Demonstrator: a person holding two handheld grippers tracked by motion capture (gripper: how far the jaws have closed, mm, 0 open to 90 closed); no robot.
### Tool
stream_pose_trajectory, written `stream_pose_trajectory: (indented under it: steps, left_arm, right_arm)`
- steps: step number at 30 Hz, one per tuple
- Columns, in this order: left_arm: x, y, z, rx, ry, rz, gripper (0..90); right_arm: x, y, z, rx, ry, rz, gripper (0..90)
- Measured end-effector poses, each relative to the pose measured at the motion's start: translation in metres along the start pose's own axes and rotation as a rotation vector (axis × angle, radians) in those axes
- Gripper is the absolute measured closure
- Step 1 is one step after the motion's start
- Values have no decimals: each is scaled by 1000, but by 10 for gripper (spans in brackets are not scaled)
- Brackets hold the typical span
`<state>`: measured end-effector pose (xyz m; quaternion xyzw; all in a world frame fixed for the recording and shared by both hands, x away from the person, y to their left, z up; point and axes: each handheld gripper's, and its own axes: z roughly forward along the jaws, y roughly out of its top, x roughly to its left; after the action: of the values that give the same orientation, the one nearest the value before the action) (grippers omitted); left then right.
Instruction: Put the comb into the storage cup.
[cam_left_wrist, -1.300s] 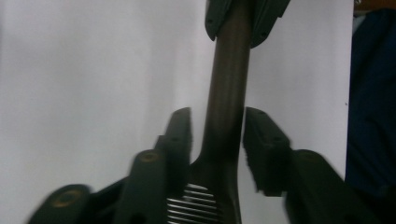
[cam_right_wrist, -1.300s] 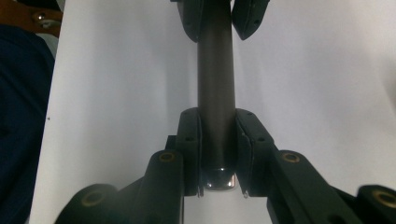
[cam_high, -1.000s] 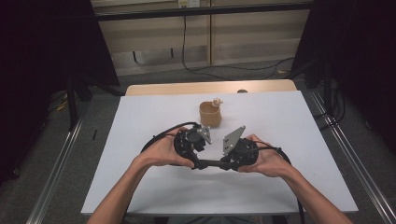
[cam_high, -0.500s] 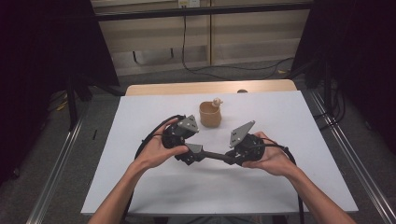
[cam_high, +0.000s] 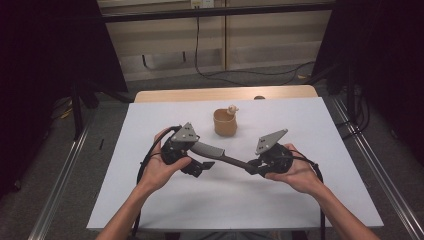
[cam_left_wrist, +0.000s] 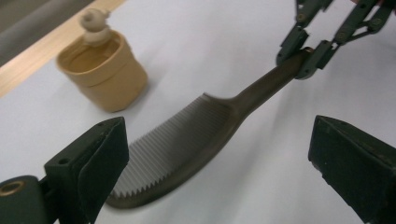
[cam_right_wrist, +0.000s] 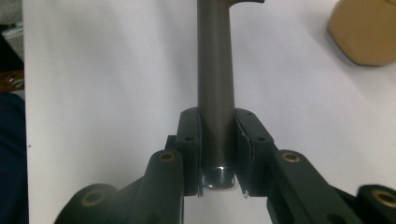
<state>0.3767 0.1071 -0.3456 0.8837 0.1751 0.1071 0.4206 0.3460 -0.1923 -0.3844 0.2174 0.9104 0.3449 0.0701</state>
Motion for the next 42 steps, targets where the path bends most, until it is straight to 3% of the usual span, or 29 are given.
stream_pose_trajectory:
  steps: [2, 7, 13, 18, 23, 26, 29, 32, 39, 42]
  left_arm:
    - [2, -6, -3, -30, 27, -7, 52]
    - [1, -16, -5, -65, 44, -34, 53]
    - [-7, -26, -5, -79, 66, -62, 52]
    - [-16, -35, -2, -110, 45, -89, 52]
    - [-18, -44, 4, -100, 56, -99, 50]
    - [-16, -48, 8, -115, 98, -119, 49]
    - [-16, -52, 12, -131, 91, -145, 48]
    - [-19, -53, 13, -133, 89, -139, 48]
    - [-24, -52, 13, -151, 72, -132, 53]
    - [-26, -52, 13, -150, 56, -115, 60]
  right_arm:
    - [1, -3, -1, -4, -15, 23, 730]
    - [1, -13, -5, -34, -34, 90, 730]
    - [0, -21, -7, -84, -42, 127, 730]
    - [0, -32, -8, -169, -70, 160, 730]
    - [-2, -37, -7, -176, -85, 168, 730]
    - [-1, -40, -4, -192, -84, 171, 730]
    - [1, -44, 2, -191, -91, 170, 729]
    - [1, -47, 7, -196, -91, 176, 729]
    - [5, -48, 3, -278, -114, 166, 729]
    - [5, -50, 2, -326, -78, 182, 729]
